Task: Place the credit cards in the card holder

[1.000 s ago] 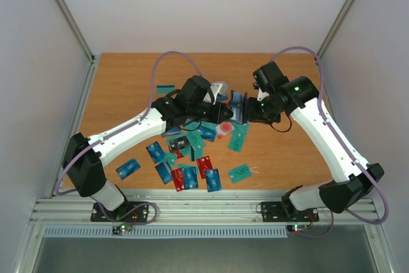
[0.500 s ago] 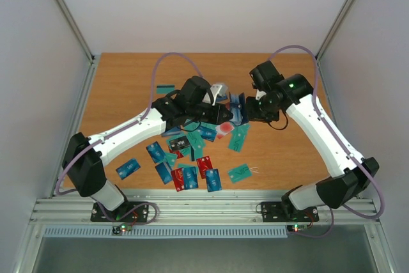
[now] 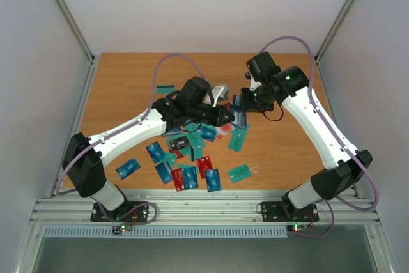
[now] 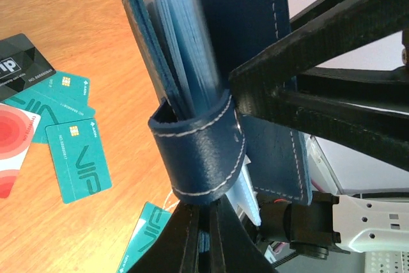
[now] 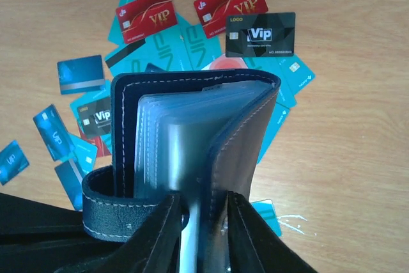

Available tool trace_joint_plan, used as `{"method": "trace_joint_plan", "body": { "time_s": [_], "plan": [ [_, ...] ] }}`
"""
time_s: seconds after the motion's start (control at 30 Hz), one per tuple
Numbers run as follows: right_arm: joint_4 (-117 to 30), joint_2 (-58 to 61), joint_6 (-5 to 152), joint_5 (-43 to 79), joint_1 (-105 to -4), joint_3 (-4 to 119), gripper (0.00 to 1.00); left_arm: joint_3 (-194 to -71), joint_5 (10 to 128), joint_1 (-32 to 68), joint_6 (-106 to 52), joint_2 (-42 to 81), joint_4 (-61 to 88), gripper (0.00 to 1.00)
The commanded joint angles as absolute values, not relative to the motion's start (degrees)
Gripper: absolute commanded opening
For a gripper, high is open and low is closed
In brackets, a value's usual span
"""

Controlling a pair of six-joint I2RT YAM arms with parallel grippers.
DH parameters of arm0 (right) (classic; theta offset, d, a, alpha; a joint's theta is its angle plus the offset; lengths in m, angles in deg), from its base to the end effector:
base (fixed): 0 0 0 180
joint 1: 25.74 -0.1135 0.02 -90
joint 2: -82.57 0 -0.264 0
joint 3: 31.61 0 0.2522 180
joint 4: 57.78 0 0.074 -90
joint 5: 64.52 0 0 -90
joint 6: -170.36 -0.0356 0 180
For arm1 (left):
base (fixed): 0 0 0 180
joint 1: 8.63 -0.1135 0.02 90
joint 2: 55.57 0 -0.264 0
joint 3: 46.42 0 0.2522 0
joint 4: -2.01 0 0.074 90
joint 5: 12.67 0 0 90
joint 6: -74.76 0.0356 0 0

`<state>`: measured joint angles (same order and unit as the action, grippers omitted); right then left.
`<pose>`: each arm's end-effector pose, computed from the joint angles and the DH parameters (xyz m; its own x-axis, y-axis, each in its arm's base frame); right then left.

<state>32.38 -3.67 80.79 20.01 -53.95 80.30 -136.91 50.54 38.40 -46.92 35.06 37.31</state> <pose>0.2426 0.1340 0.3874 -0.7915 -0.4330 -0.4313 -0.5127 0.8546 0.0828 0.2345 -0.2753 0.3155 -0.8108 0.1826 -0.5561 0.5613 0.5120 -0.6503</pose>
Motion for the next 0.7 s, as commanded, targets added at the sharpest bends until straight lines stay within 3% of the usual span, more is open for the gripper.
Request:
{"method": "trace_joint_plan", "body": {
  "time_s": [0.0, 0.2, 0.4, 0.67],
  "plan": [
    [33.53, -4.47, 83.7, 20.87, -54.04, 82.41, 0.2, -136.92, 49.44, 38.71, -45.5, 33.37, 33.39, 0.0],
    [35.02, -3.17, 83.17, 23.16, -54.04, 82.11, 0.15, -136.92, 49.81, 38.59, -45.71, 33.6, 33.44, 0.0],
    [35.42, -1.28, 81.88, 23.32, -53.96, 81.25, 0.17, -136.89, 49.78, 38.55, -45.83, 33.9, 33.34, 0.0],
    [36.1, -0.45, 80.5, 24.39, -53.18, 76.84, 0.02, -135.86, 46.81, 38.24, -48.18, 35.13, 29.23, 0.0]
  ]
}}
